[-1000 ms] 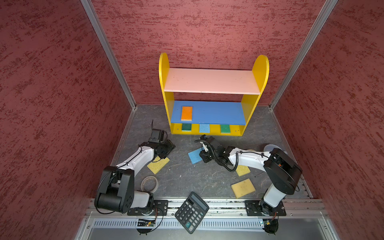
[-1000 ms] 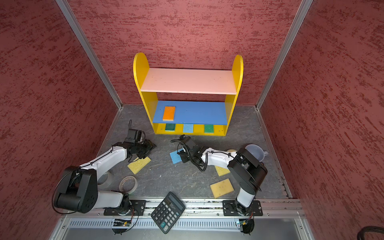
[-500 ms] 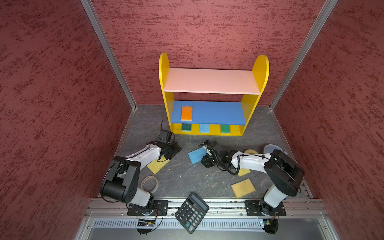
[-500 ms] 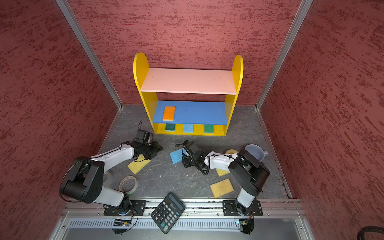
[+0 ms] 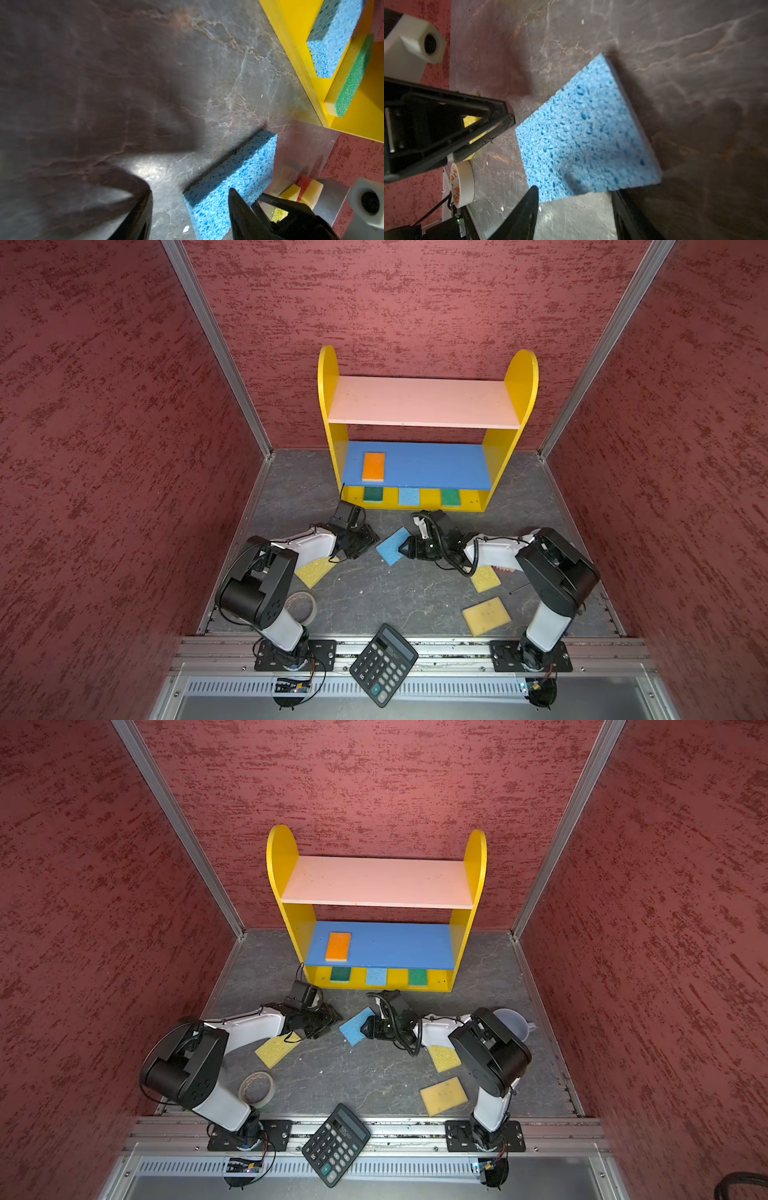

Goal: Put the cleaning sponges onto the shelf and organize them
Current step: 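Grasp the blue sponge with the right gripper and lift it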

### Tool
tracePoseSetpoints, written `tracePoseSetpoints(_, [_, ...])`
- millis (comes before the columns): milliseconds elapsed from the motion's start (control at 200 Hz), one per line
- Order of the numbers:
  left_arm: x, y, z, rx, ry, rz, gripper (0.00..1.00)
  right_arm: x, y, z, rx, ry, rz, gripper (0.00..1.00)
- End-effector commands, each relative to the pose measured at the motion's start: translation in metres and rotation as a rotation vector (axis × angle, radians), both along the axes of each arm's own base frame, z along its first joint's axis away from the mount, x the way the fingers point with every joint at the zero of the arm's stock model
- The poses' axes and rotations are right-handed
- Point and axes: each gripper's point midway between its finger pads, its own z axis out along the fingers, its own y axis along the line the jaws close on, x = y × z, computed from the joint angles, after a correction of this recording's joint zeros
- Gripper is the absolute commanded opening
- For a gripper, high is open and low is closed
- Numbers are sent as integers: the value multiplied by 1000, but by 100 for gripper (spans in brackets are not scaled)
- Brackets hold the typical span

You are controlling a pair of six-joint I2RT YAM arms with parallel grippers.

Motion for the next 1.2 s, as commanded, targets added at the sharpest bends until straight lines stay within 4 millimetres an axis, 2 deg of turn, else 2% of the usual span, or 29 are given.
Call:
tracePoseSetpoints(0, [2,-13,-4,-14,-2,-16,58,6,-9,-20,-56,57,-34,59])
tracePoseSetpoints(160, [-7,-30,-13,-27,21,-50,57,25,1,-21,-52,26,-38,58])
tracePoseSetpoints(336, [-23,-44,-19,-30,50,-85,54,32,4,-24,-50,20,-53,58])
tracePoseSetpoints(551, [-26,-51,-22,-39,56,-84,54,28,-12,-26,-114,-1,-77,57])
tracePoseSetpoints(681, [-23,-54,-21,-44,52,-89,54,22,-20,-32,-145,8,-85,52])
tracePoseSetpoints(797, [-21,-54,-21,-40,49,-95,54,17,-23,-38,-135,26,-96,44])
tracePoseSetpoints(962, [-21,-55,-25,-46,60,-93,54,15,-20,-46,-114,49,-97,15])
tracePoseSetpoints(1112, [-17,-51,-15,-26,18,-84,53,20,-18,-36,-115,10,-78,1])
tracePoseSetpoints(1192, [-12,-45,-1,7,-39,-78,53,24,-17,-23,-123,-35,-60,0])
